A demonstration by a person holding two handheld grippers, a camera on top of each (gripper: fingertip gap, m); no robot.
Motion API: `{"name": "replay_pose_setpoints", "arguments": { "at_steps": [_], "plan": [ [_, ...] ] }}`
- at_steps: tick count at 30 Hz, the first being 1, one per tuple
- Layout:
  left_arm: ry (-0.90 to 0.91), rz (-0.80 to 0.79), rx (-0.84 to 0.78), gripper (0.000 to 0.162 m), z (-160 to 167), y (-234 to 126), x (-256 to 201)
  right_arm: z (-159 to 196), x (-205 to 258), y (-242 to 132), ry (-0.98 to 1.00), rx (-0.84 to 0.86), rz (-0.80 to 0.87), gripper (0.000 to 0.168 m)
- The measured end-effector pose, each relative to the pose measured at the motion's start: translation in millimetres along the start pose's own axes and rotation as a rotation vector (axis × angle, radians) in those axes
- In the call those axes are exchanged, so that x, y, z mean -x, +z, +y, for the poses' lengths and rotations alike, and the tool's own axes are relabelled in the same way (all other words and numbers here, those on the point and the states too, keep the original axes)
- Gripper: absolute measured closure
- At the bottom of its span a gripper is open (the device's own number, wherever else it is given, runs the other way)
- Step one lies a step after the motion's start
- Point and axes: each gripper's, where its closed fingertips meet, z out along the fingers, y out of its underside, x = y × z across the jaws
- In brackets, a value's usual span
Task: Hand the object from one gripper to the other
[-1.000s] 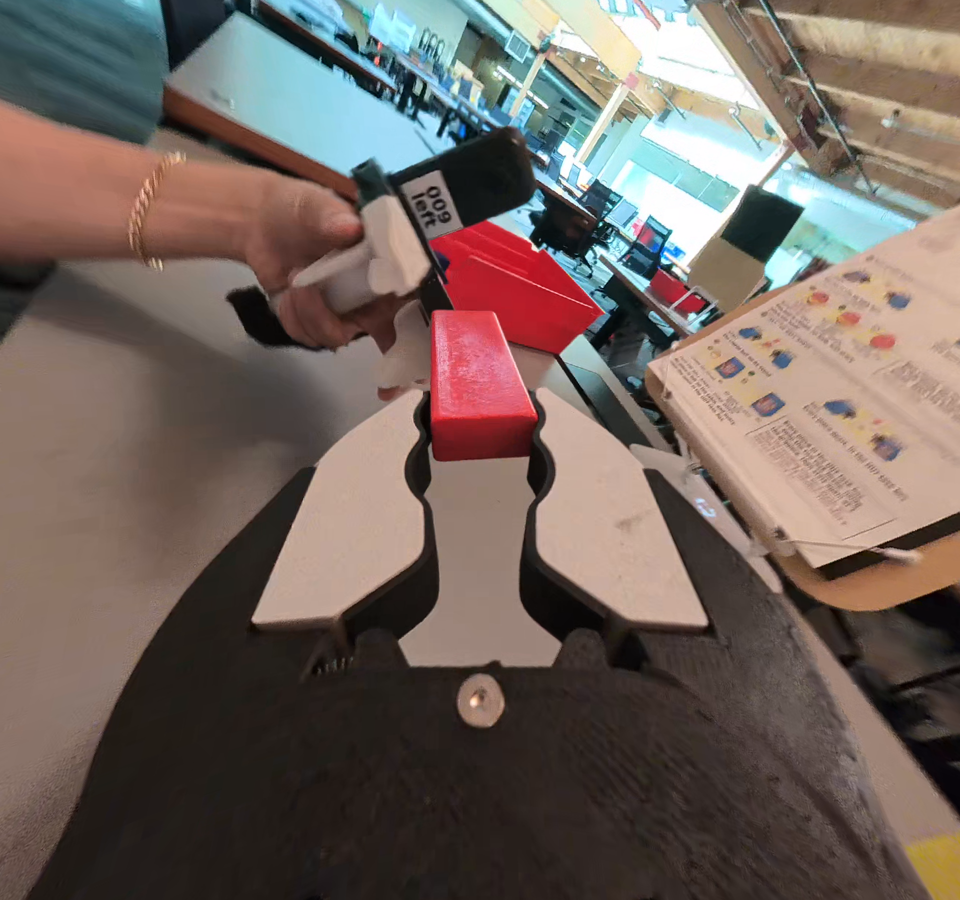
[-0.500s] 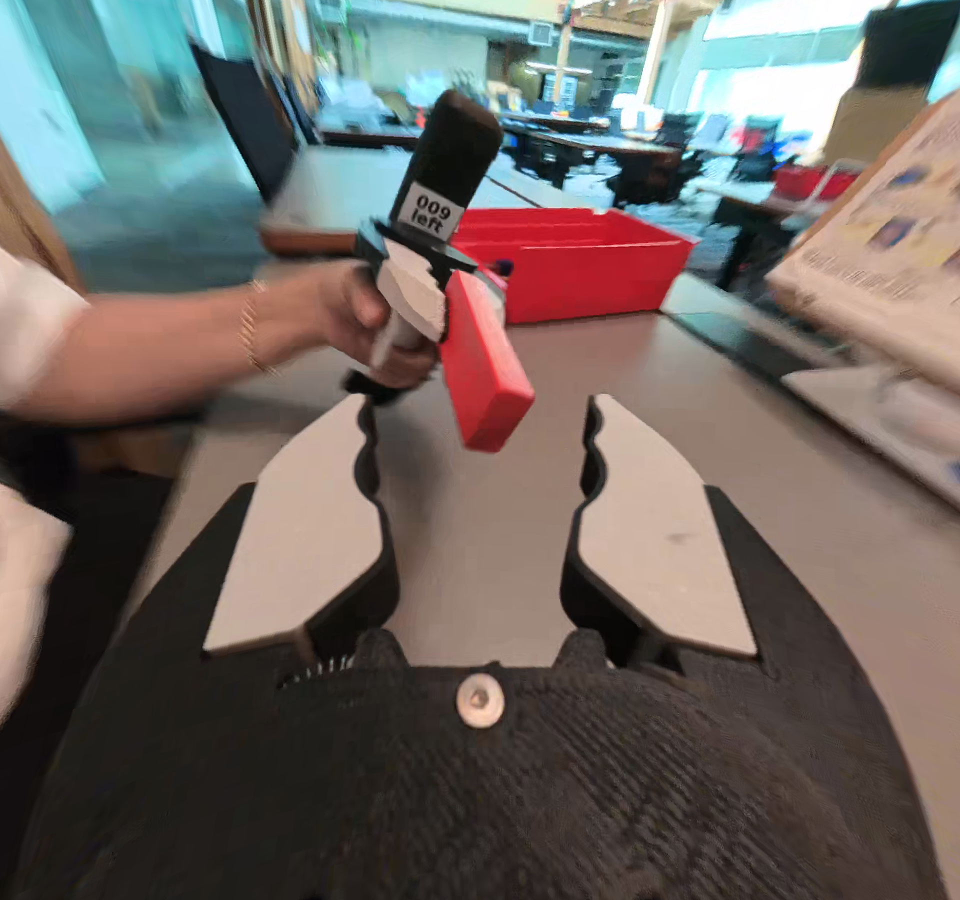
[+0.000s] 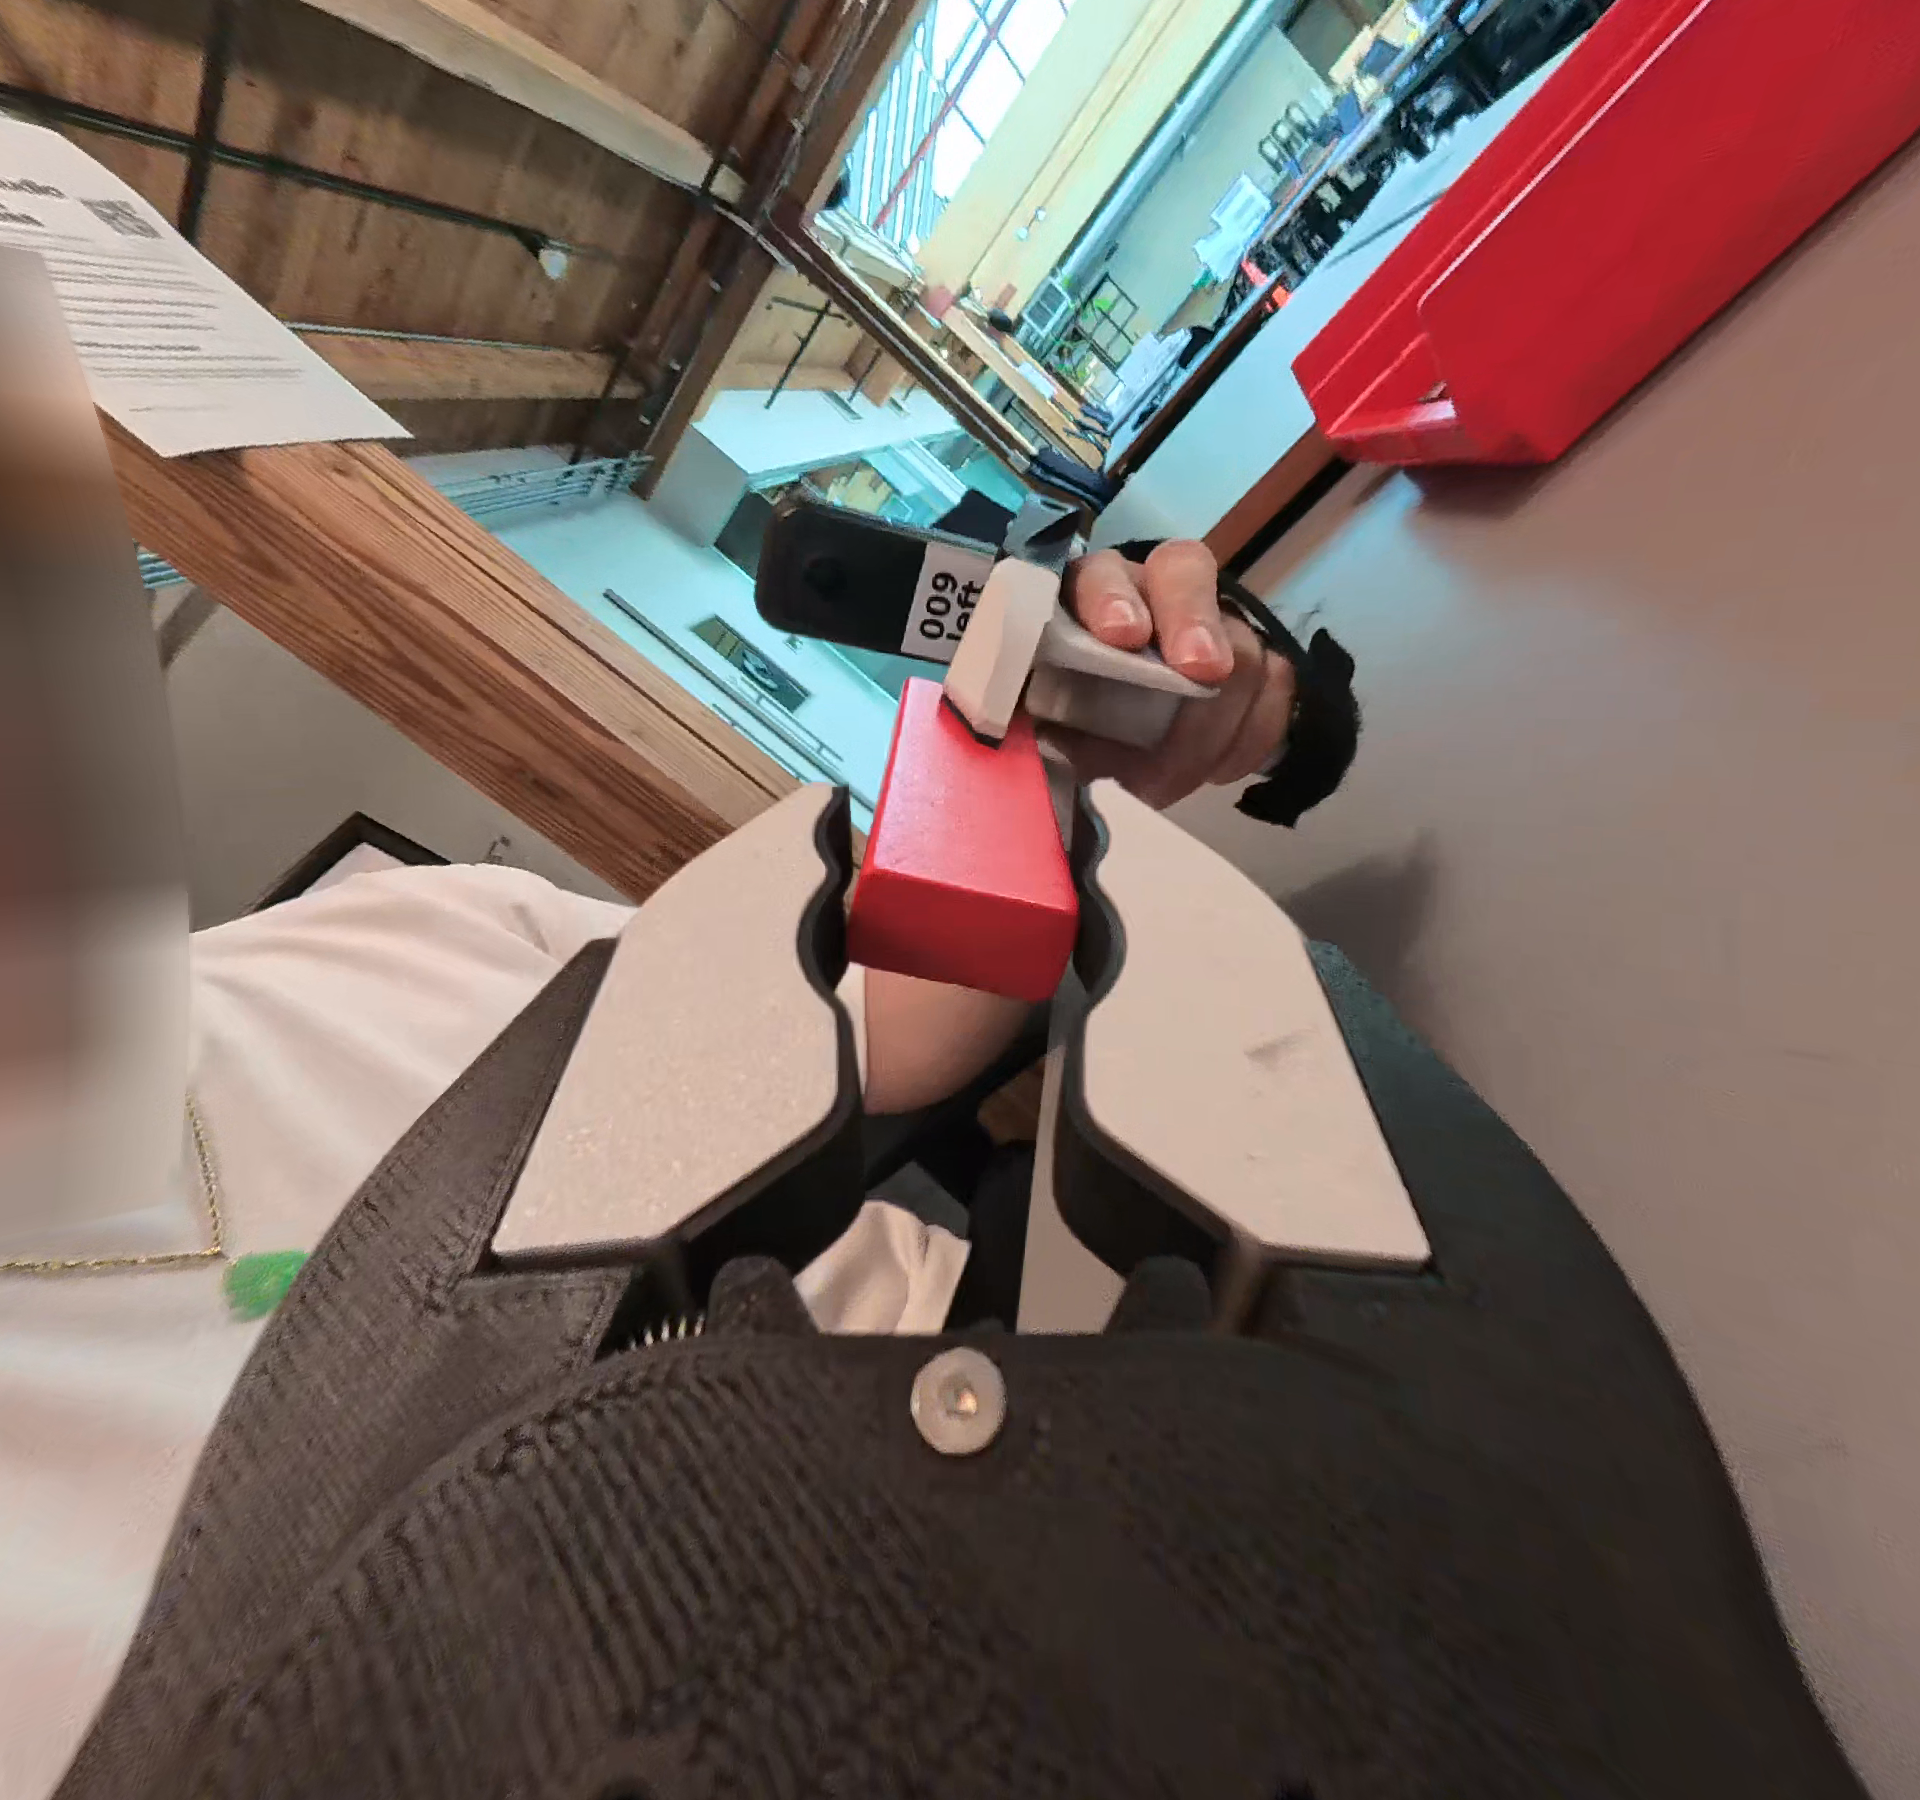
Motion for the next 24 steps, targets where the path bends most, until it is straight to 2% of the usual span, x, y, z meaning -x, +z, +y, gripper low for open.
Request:
{"name": "replay_pose_setpoints", "arguments": {
  "at_steps": [3, 5, 10, 12, 14, 17, 19, 24],
  "plan": [
    [0.002, 0.001, 0.024, 0.146, 3.2, -0.1, -0.5, 2.3, -2.7, -0.8, -0.009, 0.024, -0.008, 0.128],
    [-0.080, 0.005, 0.049, 0.143, 6.2, -1.1, 0.5, 2.4, -6.6, -0.4, -0.060, 0.034, 0.018, 0.129],
    [-0.463, -0.044, 0.075, 0.108, 9.2, -0.5, 16.9, -19.5, -27.5, -16.9, -0.396, 0.004, 0.305, 0.129],
    [-0.686, -0.051, 0.111, 0.107, 17.8, 1.8, 20.9, -32.1, -23.1, -24.5, -0.575, -0.033, 0.380, 0.129],
    [-0.919, 0.019, 0.098, 0.095, 23.8, 5.3, 17.0, -35.5, -16.8, -26.5, -0.667, -0.021, 0.406, 0.129],
    [-1.223, 0.197, -0.058, 0.104, 15.3, 8.1, 9.3, -29.5, -2.3, -22.0, -0.909, 0.025, 0.382, 0.129],
    [-1.362, 0.299, -0.131, 0.112, 10.0, 9.9, 4.9, -24.2, 2.4, -19.0, -1.062, 0.063, 0.388, 0.129],
    [-1.483, 0.434, -0.173, 0.118, 4.1, 20.3, -7.9, -2.7, -2.8, -12.0, -1.240, 0.198, 0.373, 0.129]
  ]
}}
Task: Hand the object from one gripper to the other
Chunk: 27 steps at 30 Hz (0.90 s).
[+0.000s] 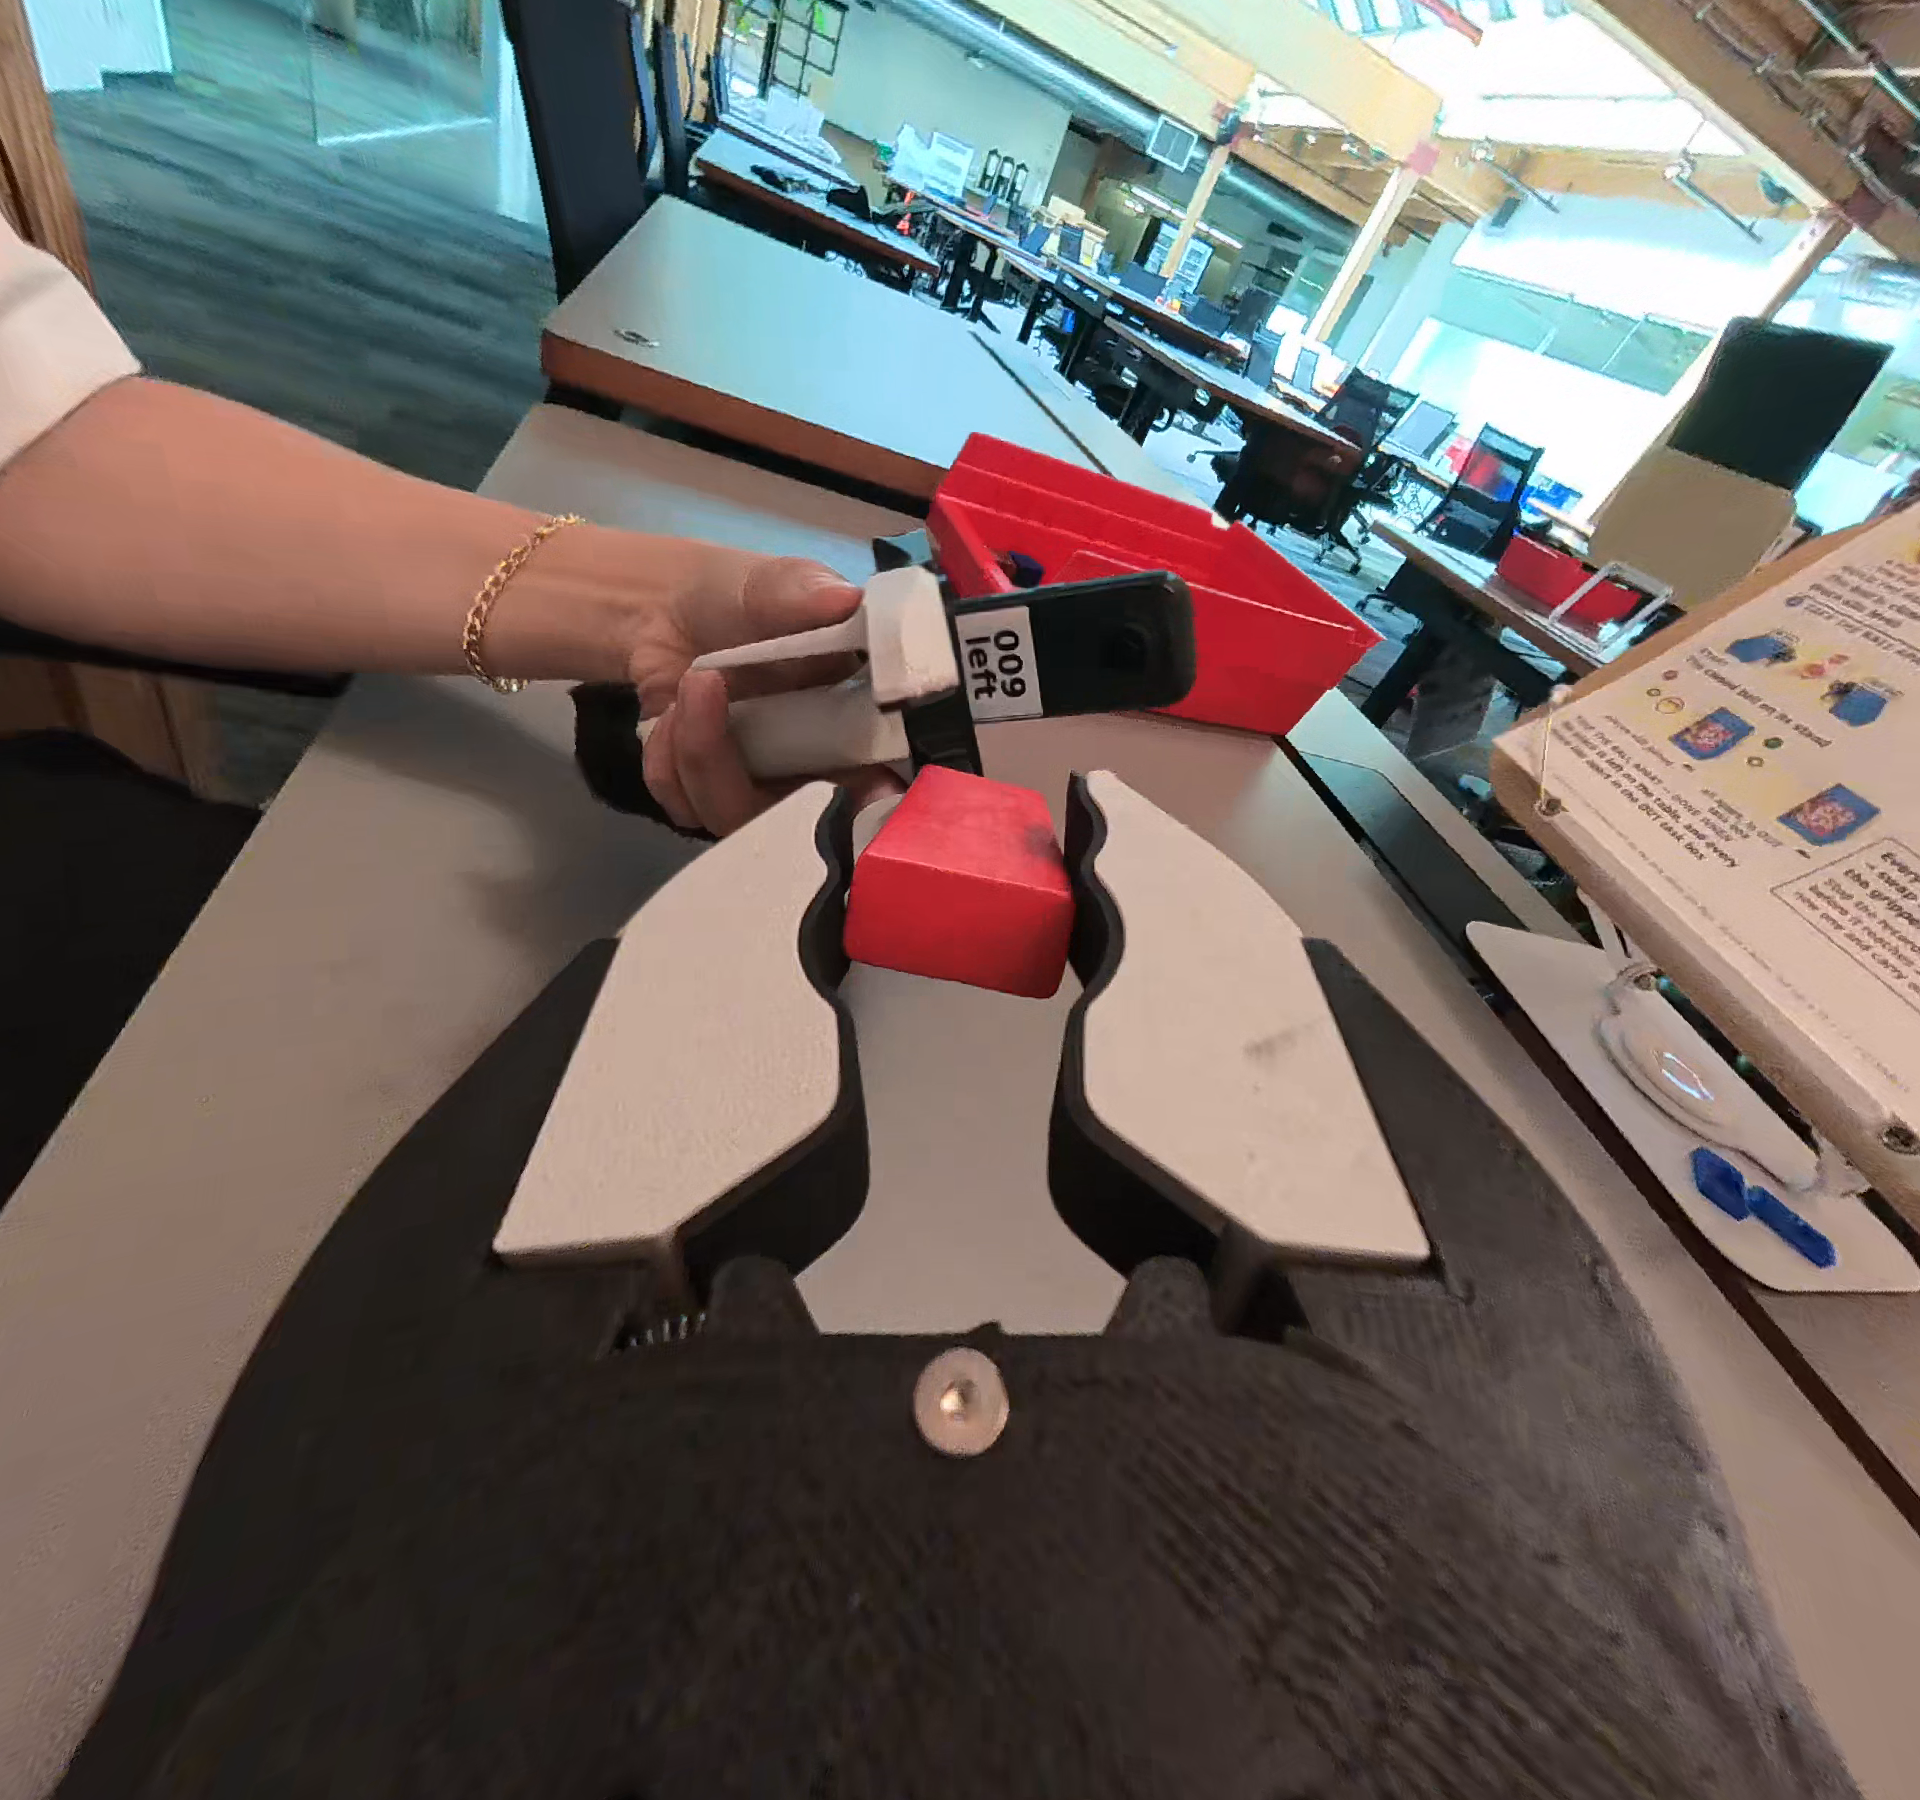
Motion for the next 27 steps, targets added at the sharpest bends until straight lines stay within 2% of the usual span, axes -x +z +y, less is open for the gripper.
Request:
{"name": "replay_pose_setpoints", "arguments": {
  "at_steps": [1, 4, 7, 8, 11, 14, 16, 19, 25, 27],
  "plan": [
    [0.000, -0.009, 0.002, 0.135, 0.8, 0.5, 2.7, -0.1, 0.6, 0.3, -0.005, -0.001, -0.001, 0.129],
    [0.025, -0.005, -0.020, 0.140, -1.8, -1.3, 3.6, 8.5, -3.2, -0.8, 0.007, 0.053, 0.024, 0.128],
    [0.156, -0.089, -0.009, 0.145, -3.6, -4.0, 8.9, 17.8, -3.7, -1.5, 0.014, 0.098, 0.043, 0.127],
    [0.216, -0.127, -0.014, 0.145, -6.3, -6.0, 10.3, 17.9, -6.3, -1.5, 0.067, 0.096, 0.050, 0.127],
    [0.464, -0.266, -0.024, 0.146, -16.2, -16.4, 12.2, 8.8, -18.9, -4.9, 0.321, 0.006, 0.058, 0.110],
    [0.705, -0.348, -0.062, 0.146, -28.7, -25.8, 2.6, 6.7, -29.2, -7.9, 0.542, -0.064, 0.056, 0.108],
    [0.821, -0.340, -0.067, 0.146, -29.7, -26.4, -6.7, 5.7, -26.6, -5.8, 0.601, -0.090, 0.022, 0.118],
    [0.908, -0.327, -0.053, 0.145, -26.1, -22.9, -10.4, 2.1, -23.2, -0.1, 0.609, -0.128, 0.010, 0.148],
    [0.867, -0.371, 0.025, 0.142, -20.6, -25.5, 0.2, 4.8, -16.5, -2.8, 0.532, -0.063, -0.055, 0.151],
    [0.932, -0.485, 0.060, 0.124, -24.0, -31.2, 7.0, 12.4, -20.7, -5.8, 0.523, 0.003, -0.023, 0.152]
  ]
}}
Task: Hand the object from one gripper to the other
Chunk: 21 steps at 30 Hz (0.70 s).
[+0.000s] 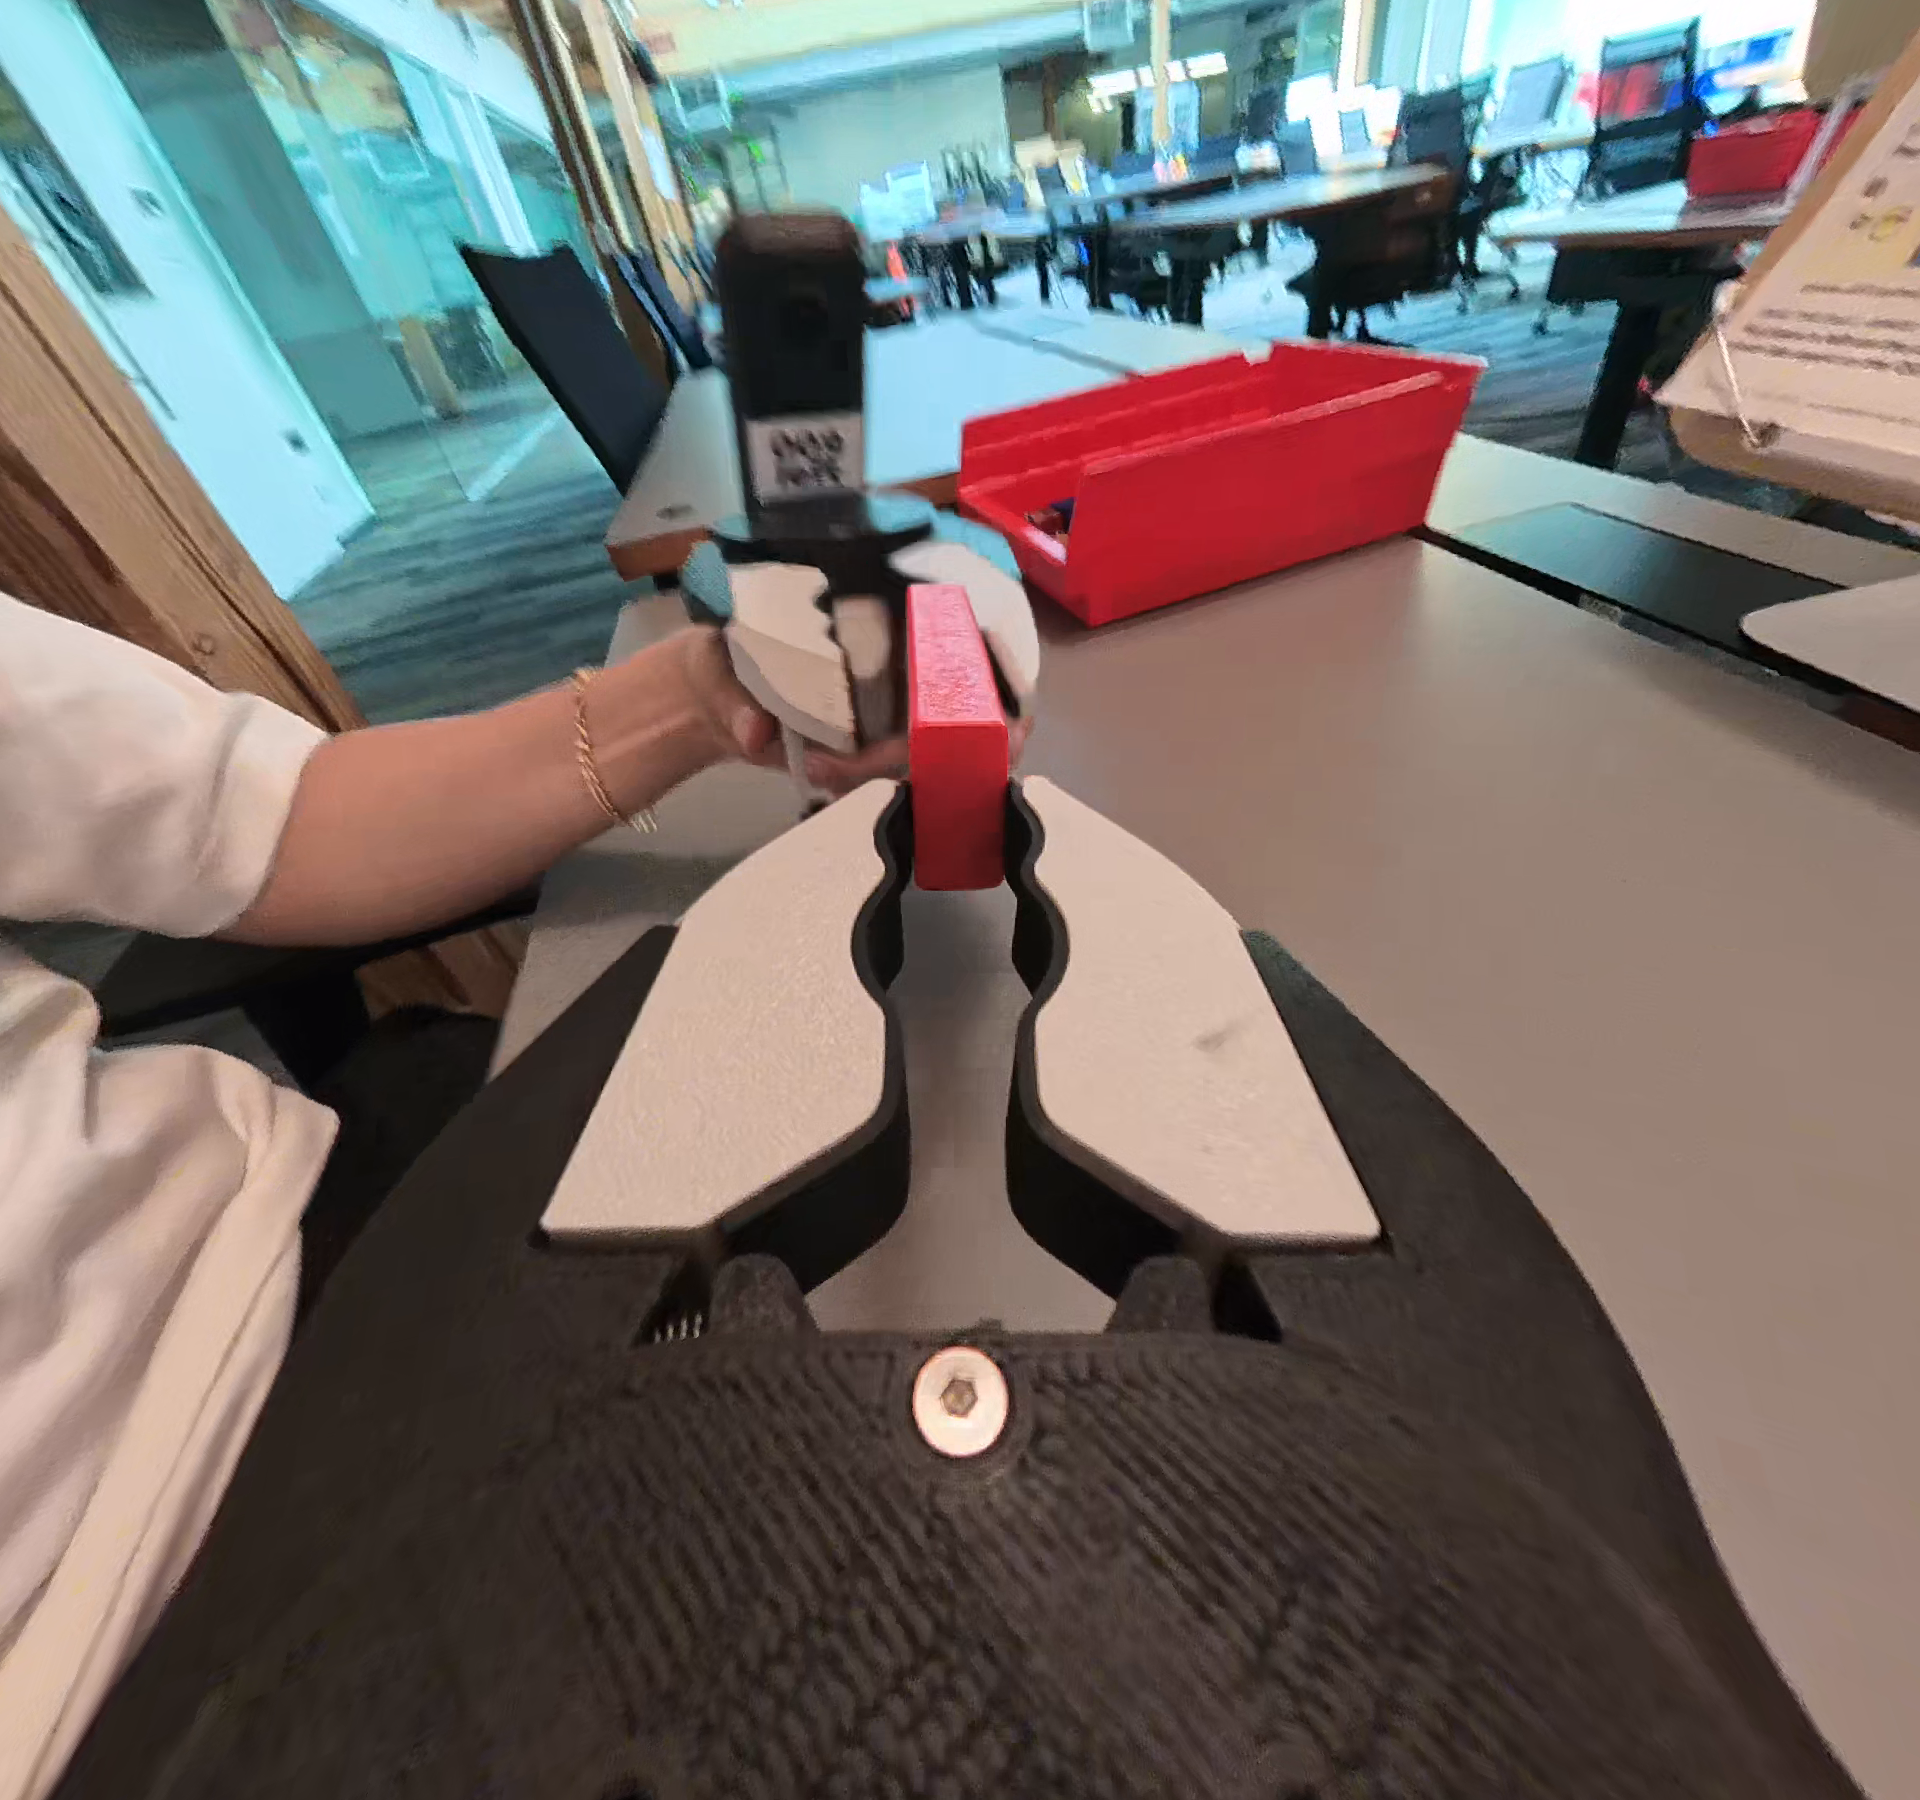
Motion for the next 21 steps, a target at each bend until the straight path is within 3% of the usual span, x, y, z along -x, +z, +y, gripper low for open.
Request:
{"name": "replay_pose_setpoints", "arguments": {
  "at_steps": [2, 6, 10, 12, 13, 16, 18, 21],
  "plan": [
    [0.134, -0.100, 0.126, 0.117, 8.8, -3.9, 7.2, 10.7, -5.2, -4.2, -0.049, 0.113, 0.048, 0.152],
    [0.364, -0.162, 0.357, 0.120, 22.2, -4.6, 1.3, 32.9, -7.7, -9.1, -0.164, 0.338, 0.118, 0.152],
    [0.393, -0.159, 0.501, 0.123, 39.9, 2.9, -3.6, 42.7, 5.4, 0.7, -0.251, 0.402, 0.081, 0.152],
    [0.381, -0.129, 0.537, 0.142, 47.9, 5.6, -7.3, 44.7, 11.1, 4.1, -0.270, 0.415, 0.061, 0.152],
    [0.372, -0.119, 0.544, 0.143, 49.9, 6.3, -7.9, 45.3, 12.6, 4.5, -0.278, 0.421, 0.057, 0.152],
    [0.297, -0.103, 0.510, 0.144, 47.1, 7.0, -7.0, 42.3, 11.3, 4.1, -0.297, 0.398, 0.072, 0.151],
    [0.212, -0.092, 0.390, 0.145, 35.1, 8.3, -5.5, 26.5, 5.0, 4.7, -0.292, 0.273, 0.125, 0.148],
    [0.023, -0.105, 0.143, 0.146, 6.6, 11.4, 1.2, 8.7, -1.4, 5.6, -0.166, 0.098, 0.139, 0.125]
  ]
}}
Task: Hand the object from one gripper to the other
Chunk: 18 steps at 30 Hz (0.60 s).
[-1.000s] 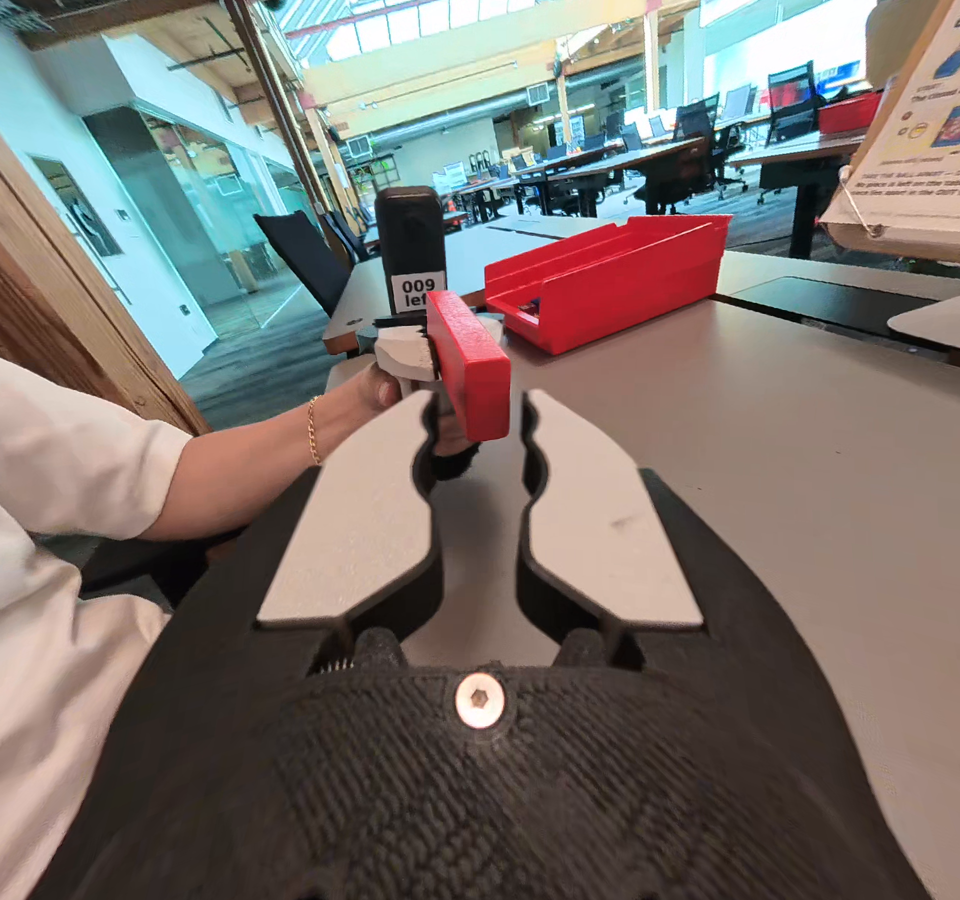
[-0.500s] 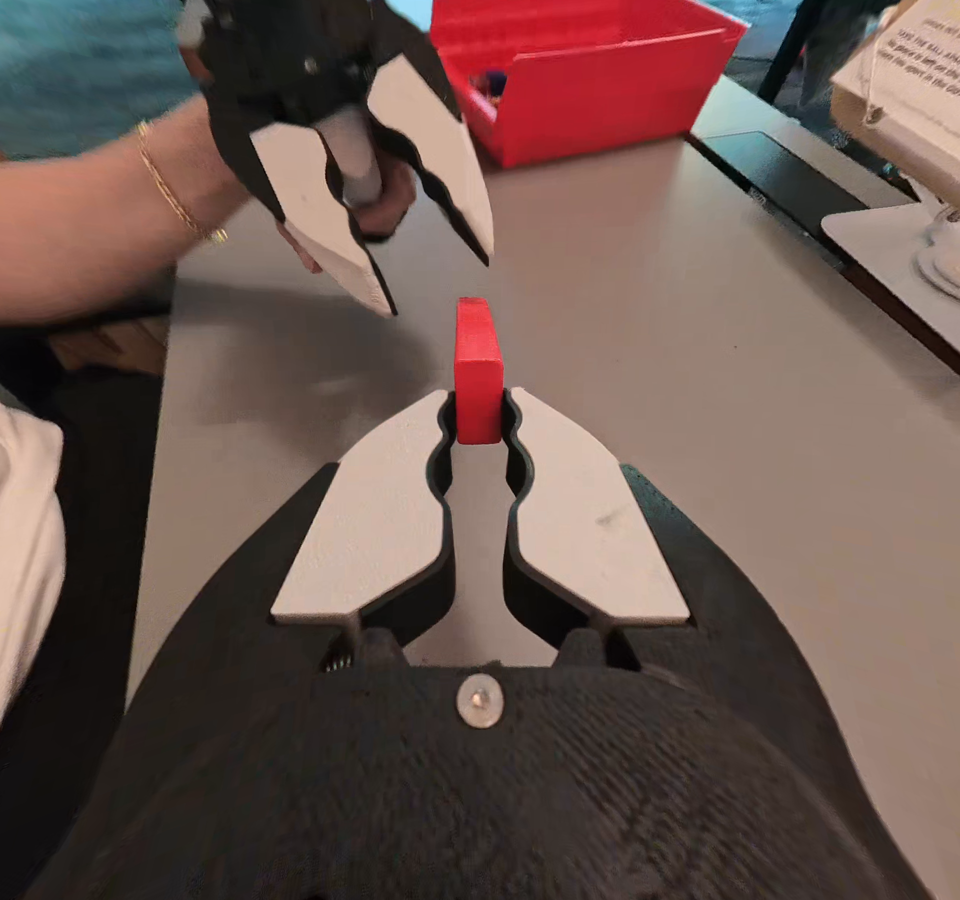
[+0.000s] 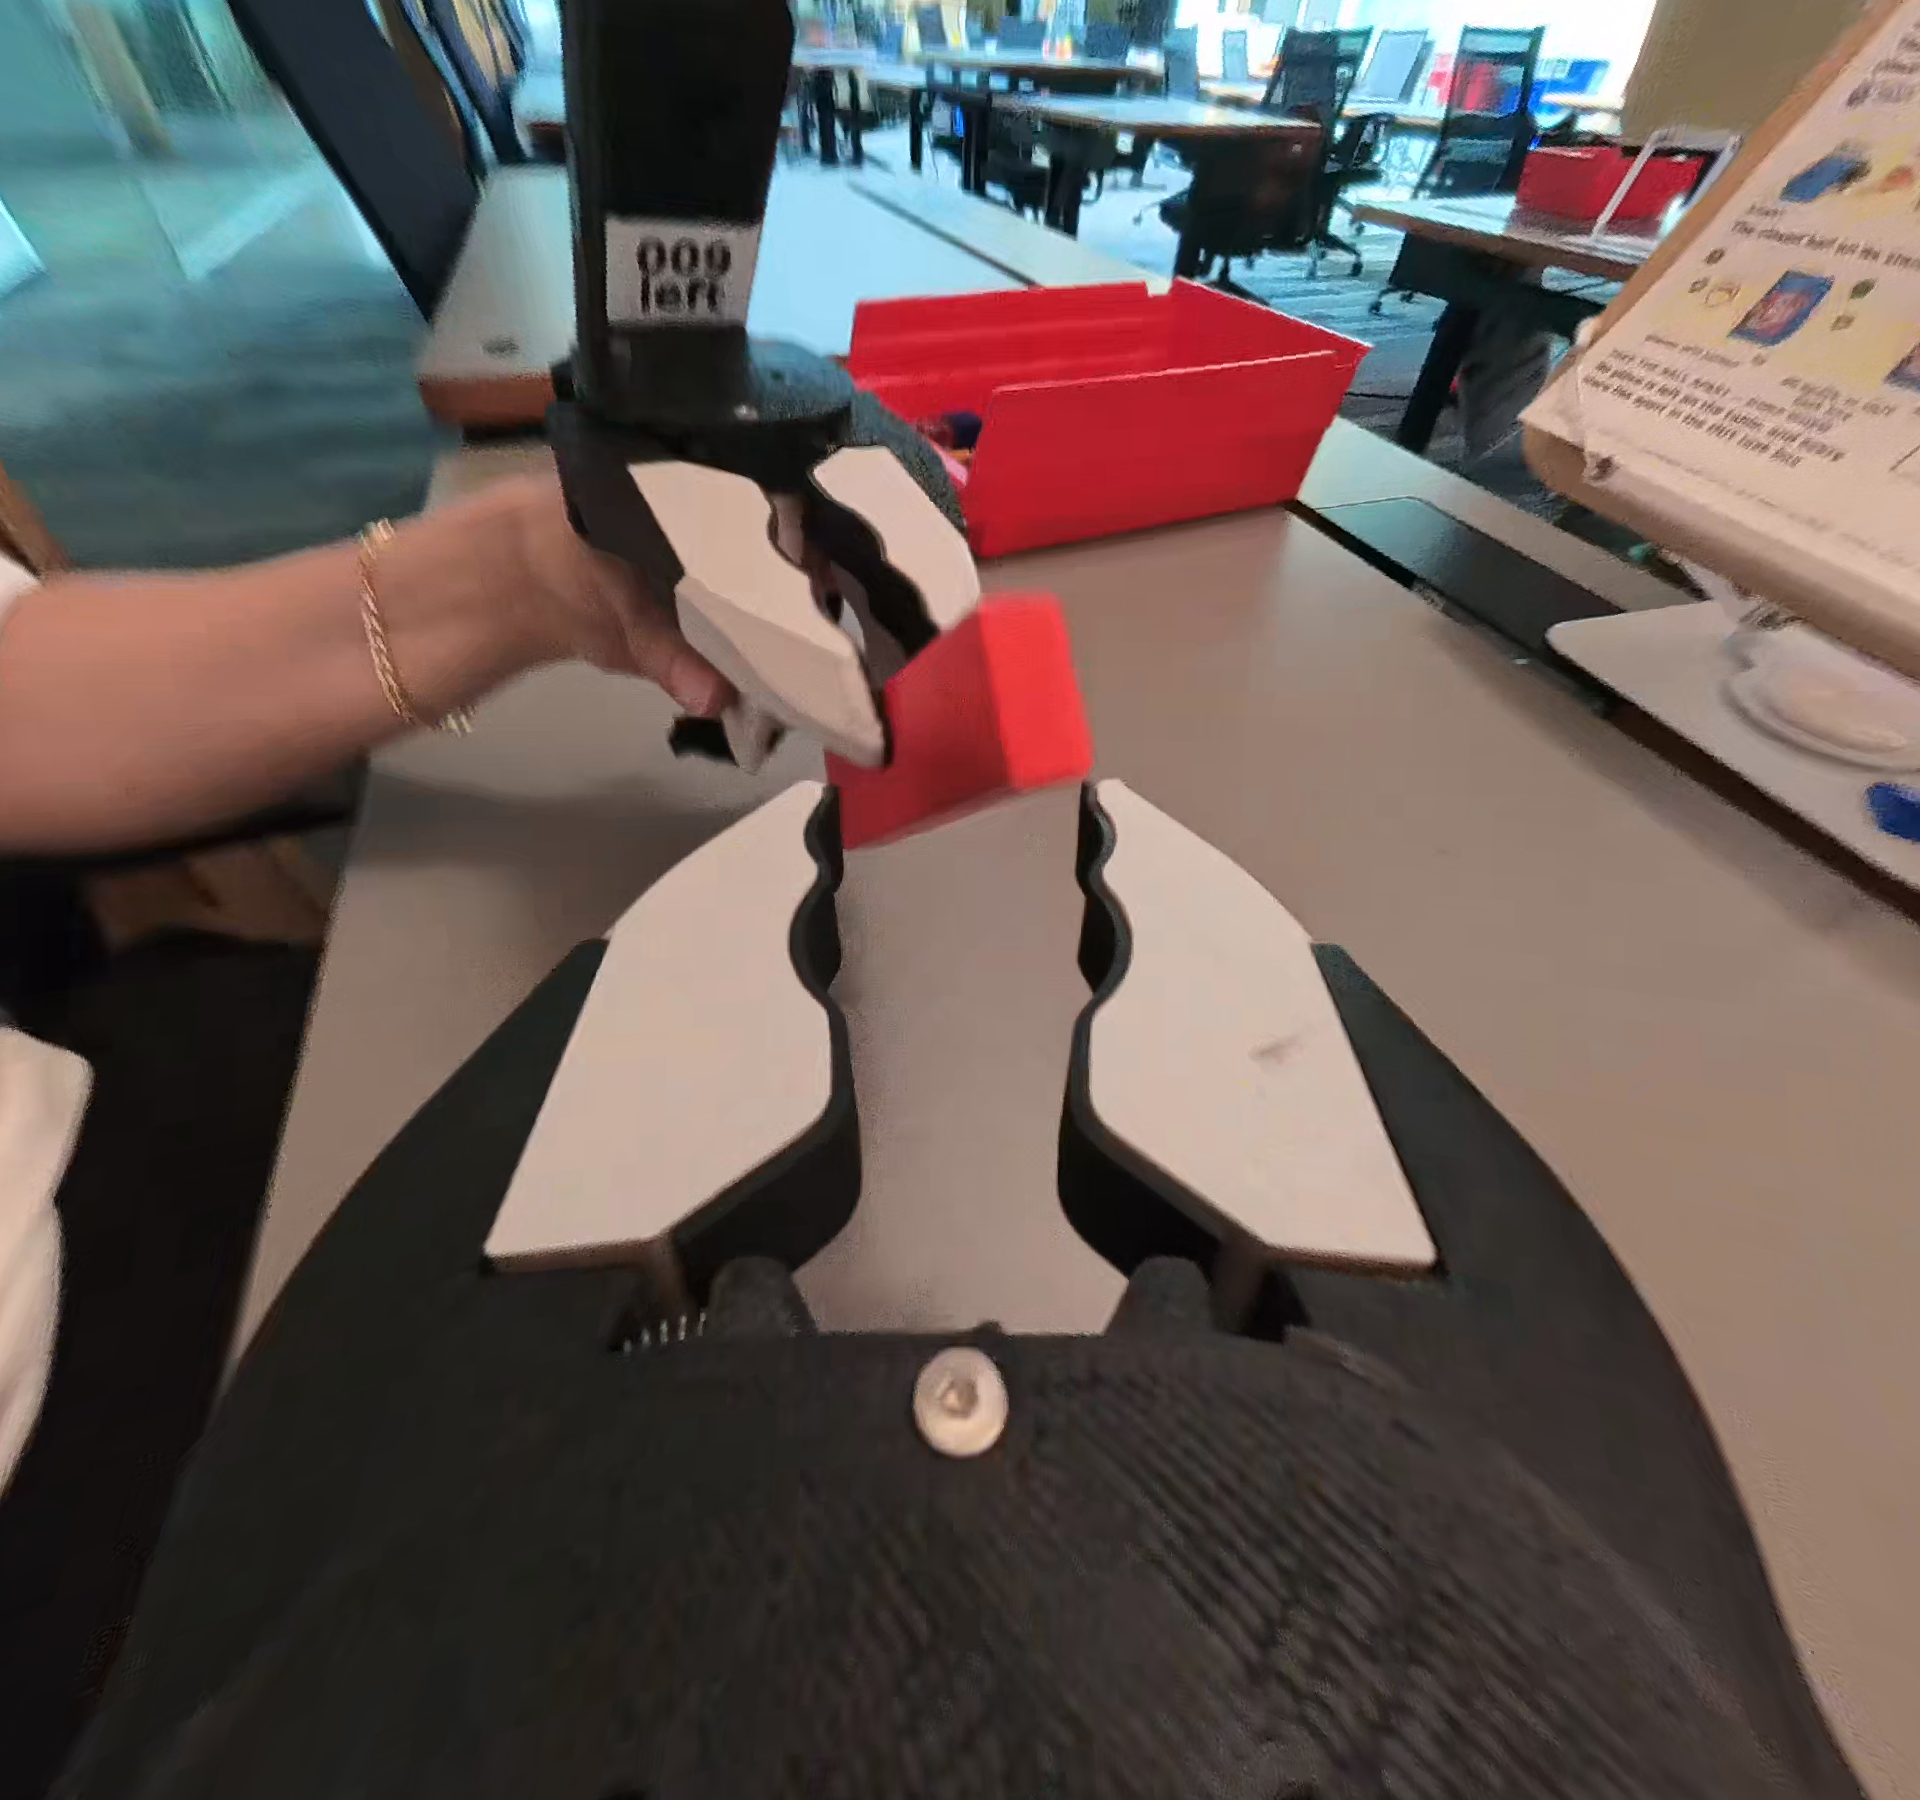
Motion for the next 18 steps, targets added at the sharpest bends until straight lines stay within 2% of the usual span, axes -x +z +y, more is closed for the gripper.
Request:
{"name": "replay_pose_setpoints", "arguments": {
  "at_steps": [4, 5, 6, 8, 12, 14, 18],
  "plan": [
    [-0.170, 0.041, -0.286, 0.146, -32.2, 0.6, -0.7, 3.2, 6.2, 13.7, 0.090, -0.057, -0.053, 0.125],
    [-0.180, 0.050, -0.321, 0.146, -34.9, 1.7, -1.9, 2.5, 8.1, 16.8, 0.092, -0.069, -0.056, 0.130],
    [-0.174, 0.053, -0.345, 0.146, -35.9, 2.8, -3.2, 0.1, 9.1, 18.7, 0.093, -0.091, -0.055, 0.143],
    [-0.167, 0.056, -0.385, 0.146, -38.2, 2.5, -3.8, -2.6, 9.3, 19.5, 0.098, -0.120, -0.053, 0.146],
    [-0.181, 0.103, -0.301, 0.144, -30.4, 2.8, -6.7, 6.2, 9.0, 15.6, 0.133, -0.032, -0.114, 0.152],
    [-0.114, 0.067, -0.252, 0.135, -29.0, 0.6, -7.4, 17.0, 4.7, 14.1, 0.092, 0.048, -0.082, 0.152],
    [0.068, -0.015, -0.058, 0.129, -17.0, -3.3, -8.1, 39.0, 11.2, 12.8, -0.021, 0.228, -0.096, 0.152]
  ]
}}
